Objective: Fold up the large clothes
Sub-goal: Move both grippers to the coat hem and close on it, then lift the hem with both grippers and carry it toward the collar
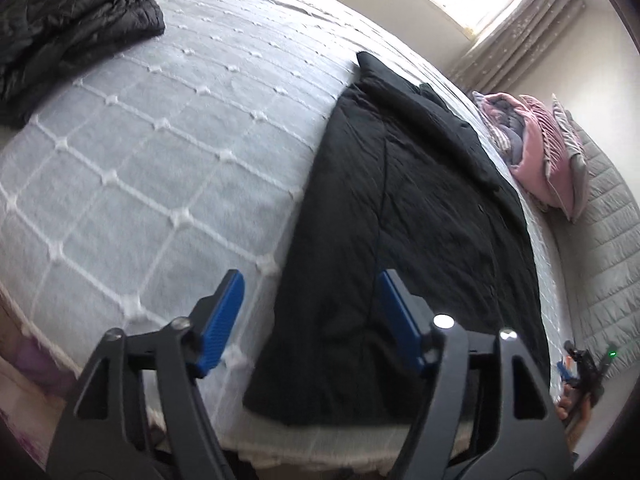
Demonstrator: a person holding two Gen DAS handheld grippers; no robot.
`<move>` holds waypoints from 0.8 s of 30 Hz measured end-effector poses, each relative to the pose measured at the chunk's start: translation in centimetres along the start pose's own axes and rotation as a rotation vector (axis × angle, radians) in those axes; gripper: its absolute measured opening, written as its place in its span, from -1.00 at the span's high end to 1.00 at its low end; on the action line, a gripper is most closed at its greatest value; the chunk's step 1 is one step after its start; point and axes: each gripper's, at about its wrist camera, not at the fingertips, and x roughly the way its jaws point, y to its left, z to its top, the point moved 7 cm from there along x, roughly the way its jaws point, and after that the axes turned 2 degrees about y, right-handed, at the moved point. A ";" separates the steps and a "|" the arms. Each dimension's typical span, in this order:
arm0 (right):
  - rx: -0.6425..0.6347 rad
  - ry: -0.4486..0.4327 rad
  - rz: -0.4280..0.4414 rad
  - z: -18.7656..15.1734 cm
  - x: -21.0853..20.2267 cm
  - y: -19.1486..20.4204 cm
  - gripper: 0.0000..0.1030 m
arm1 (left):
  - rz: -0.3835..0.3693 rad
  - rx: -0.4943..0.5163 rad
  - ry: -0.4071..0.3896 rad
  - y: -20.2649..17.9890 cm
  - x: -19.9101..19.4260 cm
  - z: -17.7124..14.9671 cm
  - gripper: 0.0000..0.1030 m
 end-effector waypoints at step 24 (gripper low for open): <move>0.047 0.328 0.089 -3.8 3.6 -3.1 0.11 | 0.082 0.031 0.075 -0.9 2.3 -3.5 0.15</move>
